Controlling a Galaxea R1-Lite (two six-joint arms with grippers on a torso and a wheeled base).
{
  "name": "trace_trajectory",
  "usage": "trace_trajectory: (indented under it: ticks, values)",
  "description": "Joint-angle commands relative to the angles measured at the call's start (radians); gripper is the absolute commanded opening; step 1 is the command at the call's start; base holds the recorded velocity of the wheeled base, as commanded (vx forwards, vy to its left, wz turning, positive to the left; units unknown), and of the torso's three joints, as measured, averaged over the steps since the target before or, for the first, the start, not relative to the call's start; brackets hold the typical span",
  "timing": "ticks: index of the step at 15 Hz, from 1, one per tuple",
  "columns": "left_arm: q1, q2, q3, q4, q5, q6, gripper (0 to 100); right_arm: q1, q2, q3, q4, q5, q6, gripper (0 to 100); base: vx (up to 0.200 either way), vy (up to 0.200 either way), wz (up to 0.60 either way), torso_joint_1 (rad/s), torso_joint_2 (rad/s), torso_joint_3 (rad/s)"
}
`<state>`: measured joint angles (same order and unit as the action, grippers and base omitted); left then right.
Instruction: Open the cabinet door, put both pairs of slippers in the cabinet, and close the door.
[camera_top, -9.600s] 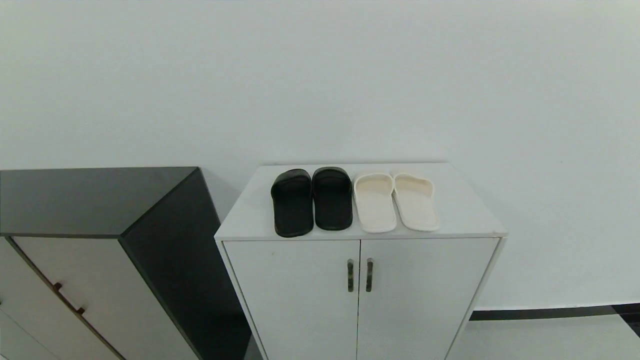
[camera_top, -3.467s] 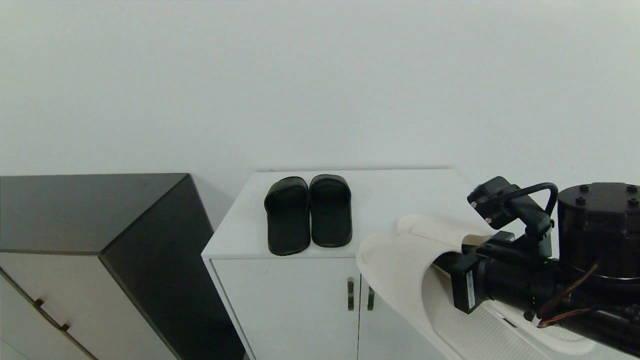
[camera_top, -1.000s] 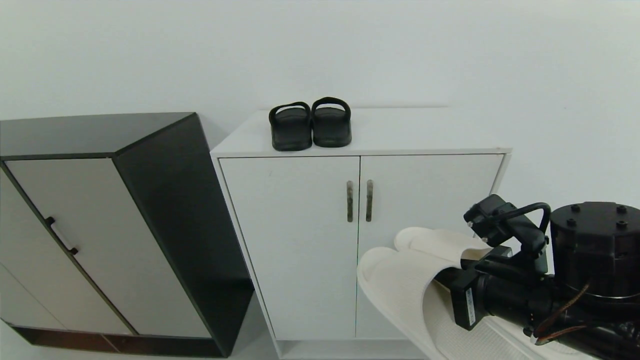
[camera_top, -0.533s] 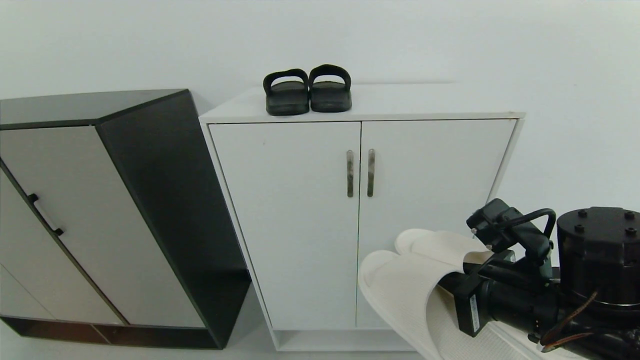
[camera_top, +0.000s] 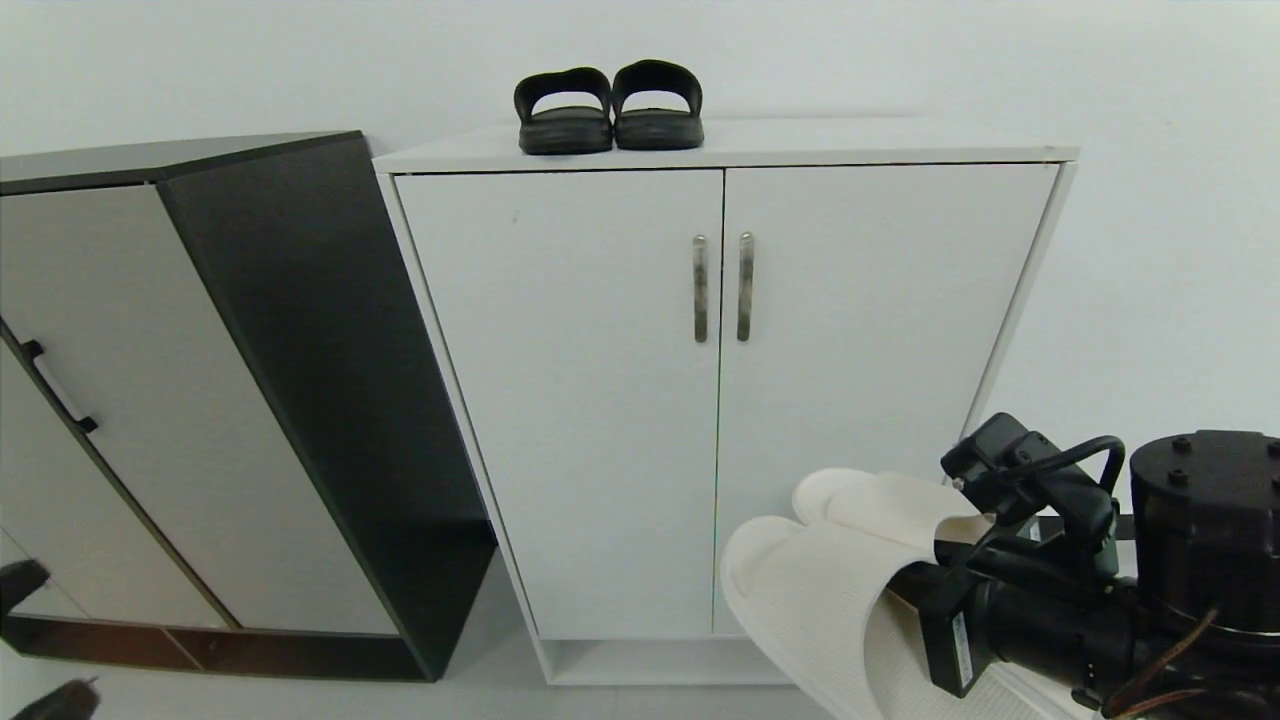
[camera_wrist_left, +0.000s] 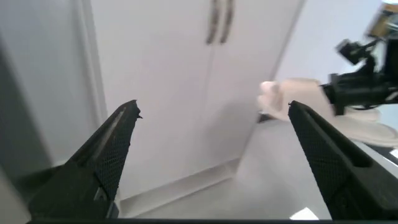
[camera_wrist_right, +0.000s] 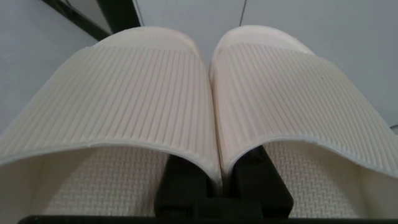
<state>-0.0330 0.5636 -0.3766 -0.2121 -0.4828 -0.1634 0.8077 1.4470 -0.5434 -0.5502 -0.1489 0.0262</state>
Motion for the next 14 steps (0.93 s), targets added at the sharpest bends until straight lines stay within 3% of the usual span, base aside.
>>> trace_trajectory:
  ticks: [1, 3, 6, 11, 14]
  values:
    - [-0.067, 0.320, -0.068, -0.104, -0.091, -0.005, 100, 0.004, 0.001, 0.005, 0.000, 0.000, -0.002, 0, 0.000, 0.000, 0.00, 0.007, 0.07, 0.041]
    - [-0.177, 0.492, -0.136, -0.128, -0.091, -0.004, 100, 0.004, 0.003, 0.005, 0.000, 0.000, 0.000, 0, 0.000, 0.000, 0.00, 0.000, 0.00, 0.000]
    - [-0.363, 0.713, -0.219, -0.276, -0.083, -0.007, 100, 0.004, 0.003, 0.007, 0.000, 0.000, -0.011, 0, 0.000, 0.000, 0.00, 0.000, 0.00, 0.000]
    - [-0.544, 0.926, -0.400, -0.383, 0.044, -0.002, 100, 0.013, 0.015, 0.010, -0.004, 0.000, -0.020, 0, 0.000, 0.000, 0.00, 0.000, 0.00, 0.000]
    - [-0.628, 0.941, -0.544, -0.332, 0.061, -0.007, 100, 0.015, 0.015, 0.008, -0.002, -0.001, -0.023, 0, 0.000, 0.000, 0.00, 0.000, 0.00, 0.000]
